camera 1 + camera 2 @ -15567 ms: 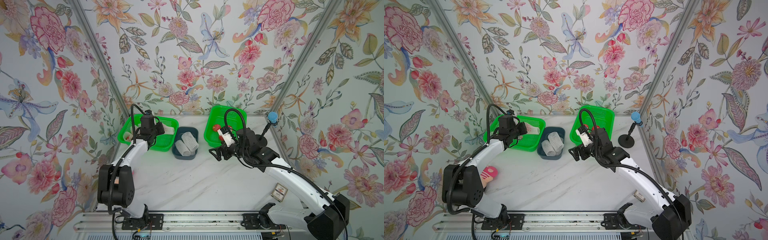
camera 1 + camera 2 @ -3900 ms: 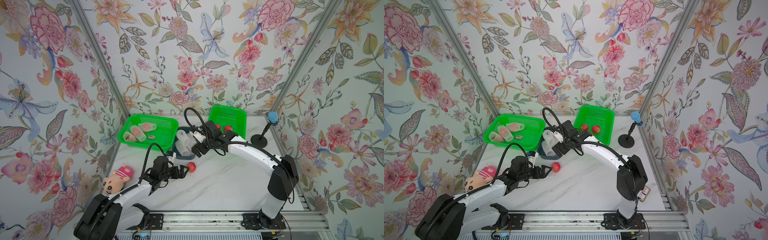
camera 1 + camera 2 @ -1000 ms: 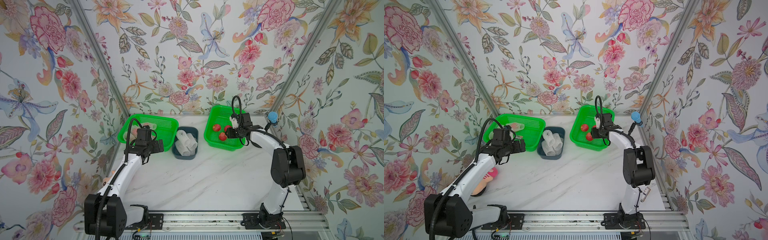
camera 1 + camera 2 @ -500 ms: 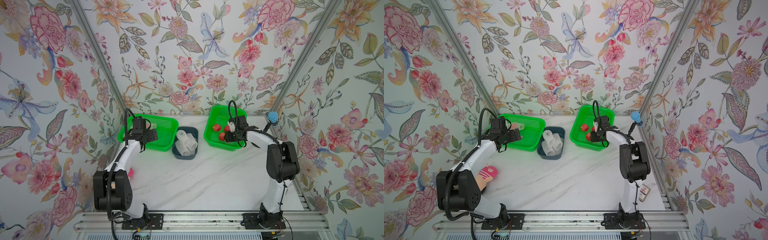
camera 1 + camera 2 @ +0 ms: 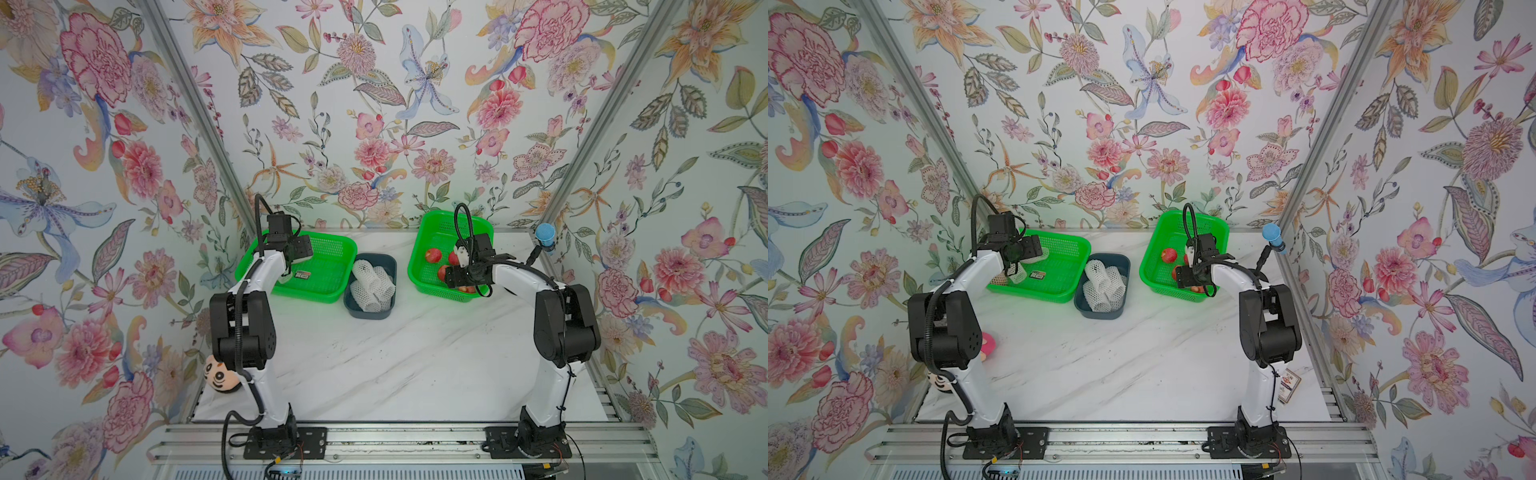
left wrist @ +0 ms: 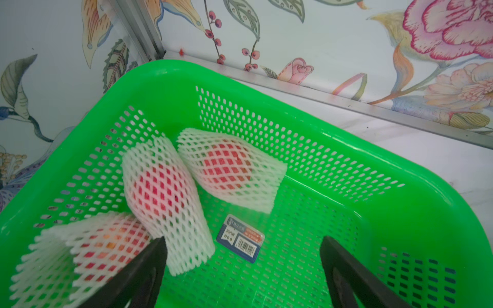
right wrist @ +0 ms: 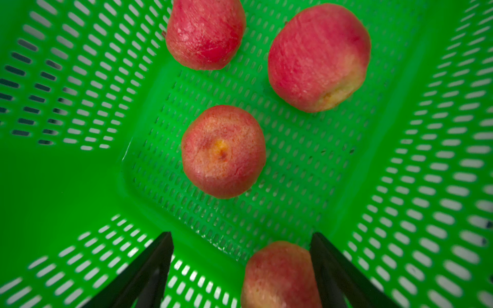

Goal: Remove foam nets from apples
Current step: Place the apple in the basket, then pick up the apple from the basket.

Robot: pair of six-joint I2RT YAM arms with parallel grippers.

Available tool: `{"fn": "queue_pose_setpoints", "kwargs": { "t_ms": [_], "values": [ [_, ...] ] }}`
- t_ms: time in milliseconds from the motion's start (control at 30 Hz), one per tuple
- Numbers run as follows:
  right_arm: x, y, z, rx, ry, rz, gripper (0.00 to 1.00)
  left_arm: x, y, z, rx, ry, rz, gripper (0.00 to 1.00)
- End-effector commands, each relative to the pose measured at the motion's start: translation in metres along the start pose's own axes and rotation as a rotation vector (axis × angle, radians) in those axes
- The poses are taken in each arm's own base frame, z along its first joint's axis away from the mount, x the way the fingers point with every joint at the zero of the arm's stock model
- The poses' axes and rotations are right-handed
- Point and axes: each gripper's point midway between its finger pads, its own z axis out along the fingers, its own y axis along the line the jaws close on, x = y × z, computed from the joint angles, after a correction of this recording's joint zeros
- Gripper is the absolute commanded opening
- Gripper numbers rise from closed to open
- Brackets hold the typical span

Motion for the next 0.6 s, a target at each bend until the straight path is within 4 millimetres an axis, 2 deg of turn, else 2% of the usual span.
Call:
{"fn": "queue_pose_setpoints", "kwargs": {
  "t_ms": [0,67,300,400,567],
  "values": [
    [-0.016,0.008,-0.038,0.011,-0.08,-0.029,0.93,-0.009,0.002,0.019,0.001,-0.005,0.015,0.89],
    [-0.02,0.014,-0.054,0.005,-0.109,-0.039,0.99,-0.011,-0.001,0.03,0.007,-0.006,0.012,0.87],
    [-0.026,0.042,-0.111,-0.035,-0.194,-0.09,0.99,-0.01,-0.002,0.065,-0.009,0.017,-0.014,0.81],
    [-0.022,0.054,-0.129,-0.046,-0.214,-0.118,0.99,-0.005,-0.001,0.078,-0.014,0.029,-0.036,0.77],
    [-0.009,0.068,-0.148,-0.076,-0.235,-0.152,0.99,0.004,-0.001,0.092,-0.017,0.032,-0.095,0.7]
  ]
}}
